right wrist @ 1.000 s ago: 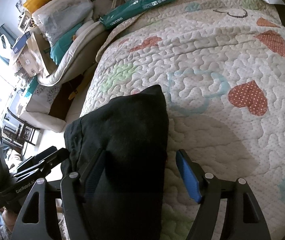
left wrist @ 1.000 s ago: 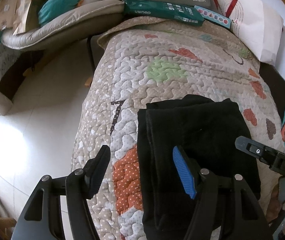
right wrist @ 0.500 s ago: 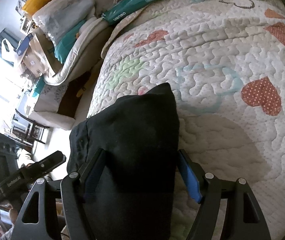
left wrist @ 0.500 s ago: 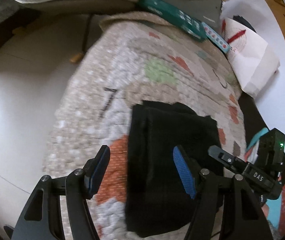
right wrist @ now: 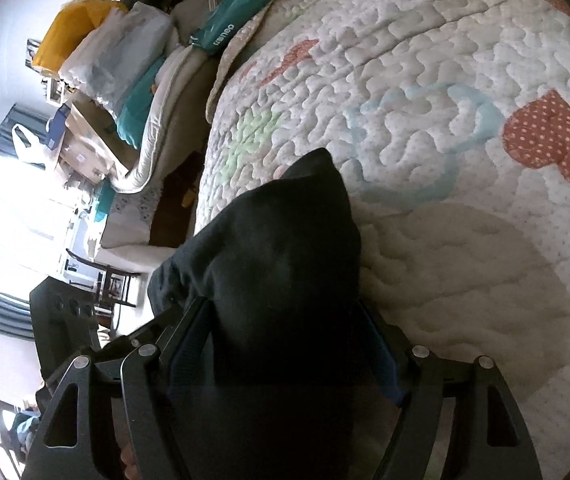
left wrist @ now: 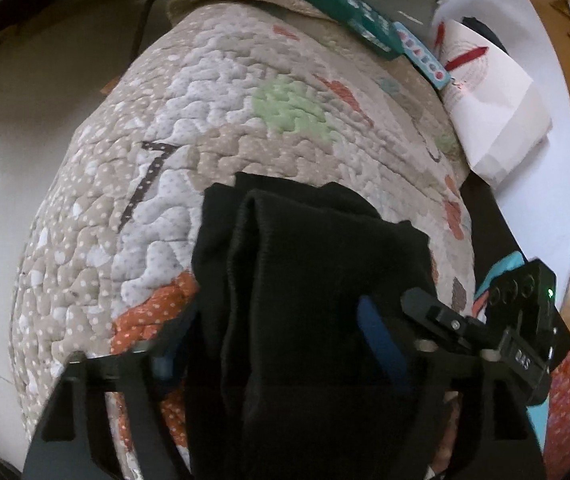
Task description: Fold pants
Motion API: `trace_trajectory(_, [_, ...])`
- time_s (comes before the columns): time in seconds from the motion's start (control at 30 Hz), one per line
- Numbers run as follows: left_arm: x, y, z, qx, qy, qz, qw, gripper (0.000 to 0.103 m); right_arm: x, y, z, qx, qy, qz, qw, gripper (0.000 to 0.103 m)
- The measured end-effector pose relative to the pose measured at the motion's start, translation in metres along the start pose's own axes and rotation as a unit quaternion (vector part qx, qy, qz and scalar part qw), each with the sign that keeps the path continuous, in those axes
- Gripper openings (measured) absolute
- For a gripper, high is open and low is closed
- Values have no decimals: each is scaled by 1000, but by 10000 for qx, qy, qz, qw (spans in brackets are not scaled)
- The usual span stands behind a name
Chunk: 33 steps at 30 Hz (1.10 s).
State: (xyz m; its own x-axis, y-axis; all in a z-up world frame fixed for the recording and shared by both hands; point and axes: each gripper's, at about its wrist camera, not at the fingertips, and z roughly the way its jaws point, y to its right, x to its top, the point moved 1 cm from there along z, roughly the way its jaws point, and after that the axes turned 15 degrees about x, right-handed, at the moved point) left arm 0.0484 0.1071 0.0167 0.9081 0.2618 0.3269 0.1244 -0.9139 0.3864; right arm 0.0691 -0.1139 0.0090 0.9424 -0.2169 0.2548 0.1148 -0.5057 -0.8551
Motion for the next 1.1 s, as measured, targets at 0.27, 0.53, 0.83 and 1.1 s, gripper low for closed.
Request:
trace_trajectory(0.27, [1, 7, -15, -96, 107, 15, 9999, 37, 6, -21, -2, -5, -120, -71, 9999, 43])
trace_trajectory(0.53, [34, 9, -42, -368, 366, -223, 9984, 35, 43, -76, -3, -18, -77, -774, 9970, 39])
trace_trajectory(0.83, [102, 20, -24, -60, 593, -185, 9980, 35, 104, -84, 26, -357, -13, -1129, 9930, 39])
trace_trajectory(1.1, [129, 28, 33, 323, 388, -72, 9987, 35, 140, -47, 53, -725, -160, -1002, 9922, 39])
